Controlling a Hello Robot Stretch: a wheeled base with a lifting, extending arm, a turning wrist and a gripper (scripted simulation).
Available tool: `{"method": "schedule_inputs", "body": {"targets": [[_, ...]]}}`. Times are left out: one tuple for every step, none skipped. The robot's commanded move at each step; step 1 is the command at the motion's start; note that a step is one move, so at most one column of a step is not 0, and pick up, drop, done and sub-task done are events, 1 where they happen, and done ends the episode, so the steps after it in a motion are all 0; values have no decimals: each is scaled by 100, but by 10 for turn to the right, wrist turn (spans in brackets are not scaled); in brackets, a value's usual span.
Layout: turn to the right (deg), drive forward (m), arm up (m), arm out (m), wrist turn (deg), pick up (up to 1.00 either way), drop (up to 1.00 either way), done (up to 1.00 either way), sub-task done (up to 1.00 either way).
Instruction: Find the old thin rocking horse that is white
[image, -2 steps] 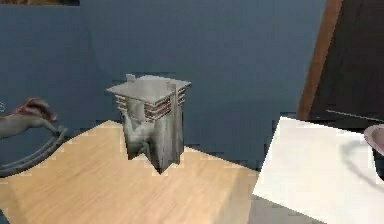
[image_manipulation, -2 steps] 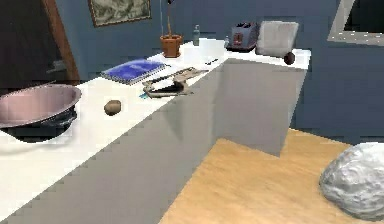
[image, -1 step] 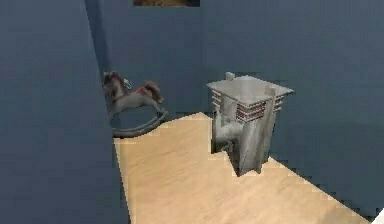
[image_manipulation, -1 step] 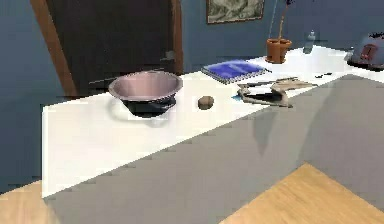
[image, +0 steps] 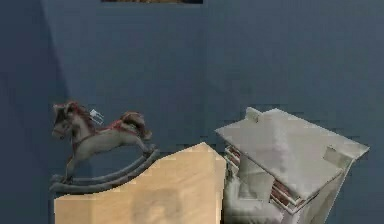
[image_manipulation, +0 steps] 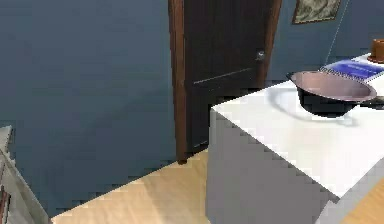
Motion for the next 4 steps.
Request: {"method": "schedule_inputs", "body": {"targets": [[-360,0,0,0,0,0,0,0,0],[0,70,0,0,0,0,0,0,0],[150,0,0,0,0,0,0,0,0],[0,0,0,0,0,0,0,100,0]]}}
